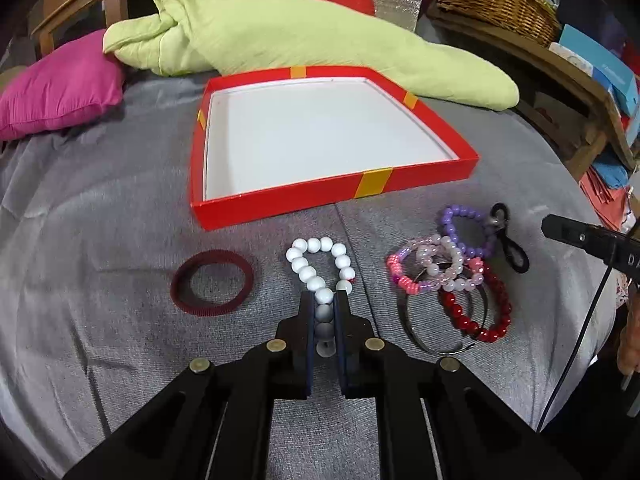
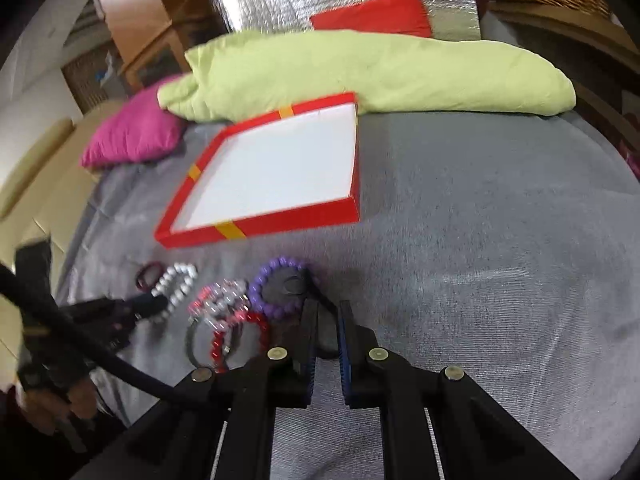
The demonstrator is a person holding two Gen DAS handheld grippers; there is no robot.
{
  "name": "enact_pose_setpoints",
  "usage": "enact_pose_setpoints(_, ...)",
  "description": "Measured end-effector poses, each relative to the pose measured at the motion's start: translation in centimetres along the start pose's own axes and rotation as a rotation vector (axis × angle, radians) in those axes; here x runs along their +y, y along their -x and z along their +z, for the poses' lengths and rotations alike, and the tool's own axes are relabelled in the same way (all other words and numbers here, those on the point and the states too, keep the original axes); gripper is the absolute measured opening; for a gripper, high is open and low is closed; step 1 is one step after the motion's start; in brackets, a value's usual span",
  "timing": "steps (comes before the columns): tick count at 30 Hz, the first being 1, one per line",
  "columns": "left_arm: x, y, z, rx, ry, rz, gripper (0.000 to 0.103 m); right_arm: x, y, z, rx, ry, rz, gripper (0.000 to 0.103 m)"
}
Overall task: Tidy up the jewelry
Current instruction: 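Grasp the white pearl bracelet with the left tool while the right tool lifts the hair tie, then carry both items into the red tray and open both tools to release them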
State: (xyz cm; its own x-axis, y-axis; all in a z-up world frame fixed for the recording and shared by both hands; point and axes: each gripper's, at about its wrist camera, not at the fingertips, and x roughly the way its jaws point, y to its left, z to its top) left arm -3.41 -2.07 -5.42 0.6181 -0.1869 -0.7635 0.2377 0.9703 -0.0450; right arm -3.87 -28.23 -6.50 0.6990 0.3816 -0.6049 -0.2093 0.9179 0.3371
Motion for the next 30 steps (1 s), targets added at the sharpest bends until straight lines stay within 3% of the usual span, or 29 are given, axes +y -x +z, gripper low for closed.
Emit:
enact_pose_setpoints(4,0.2,0.8,0.1,-0.038,0.004,-0.006,0.01,0.2,-0.1,0.2,-0.003,-0.031,0.035,0.01)
enact_pose_setpoints(9,0.3,1.6,0.0,-0.066,0.001,-0.022,0.01,-0.7,-0.5,0.3,0.007,-0.079,0.017,0.011)
enact_pose_setpoints(11,0.3,1.8,0.1,-0.08,-0.005,-0.028,0.01,-1.2,-0.9,0.2,0.044,-0.102,0.02,0.013)
enact_pose_setpoints(12,0.3,1.9,0.2,-0.084,-0.006,-0.032,0.01,-1.3,-1.1,0.1,0.057,-0.108,0.021,0.016)
enact_pose_setpoints(14,0.2,2.0,0.3,-0.087,-0.007,-0.039,0.01,-1.2,-1.7,0.0,0.085,-0.099,0.009,0.032)
enact_pose_setpoints(16,0.1,2.0,0.4,-0.09,-0.01,-0.042,0.01,-0.8,-2.3,-0.1,0.106,-0.079,0.001,0.063)
enact_pose_setpoints(18,-0.1,2.1,0.5,-0.097,-0.014,-0.044,0.01,0.2,-3.1,-0.3,0.115,-0.021,-0.01,0.063)
enact_pose_setpoints(20,-0.1,2.3,0.6,-0.106,-0.014,-0.046,0.01,1.0,-4.2,-0.7,0.156,0.049,-0.075,0.061)
enact_pose_setpoints(22,0.0,2.5,0.6,-0.112,-0.01,-0.046,0.01,1.8,-4.8,-1.2,0.153,0.133,-0.151,0.037)
enact_pose_setpoints(24,0.0,2.8,0.7,-0.123,-0.006,-0.047,0.01,2.2,-4.7,-1.3,0.145,0.16,-0.133,0.013)
enact_pose_setpoints(27,0.0,3.4,0.8,-0.146,-0.011,-0.046,0.01,2.1,-3.9,-1.2,0.108,0.154,-0.164,0.006)
enact_pose_setpoints(30,-0.1,4.2,1.0,-0.165,-0.019,-0.058,0.01,1.6,-1.9,-0.3,0.021,0.096,-0.121,0.006)
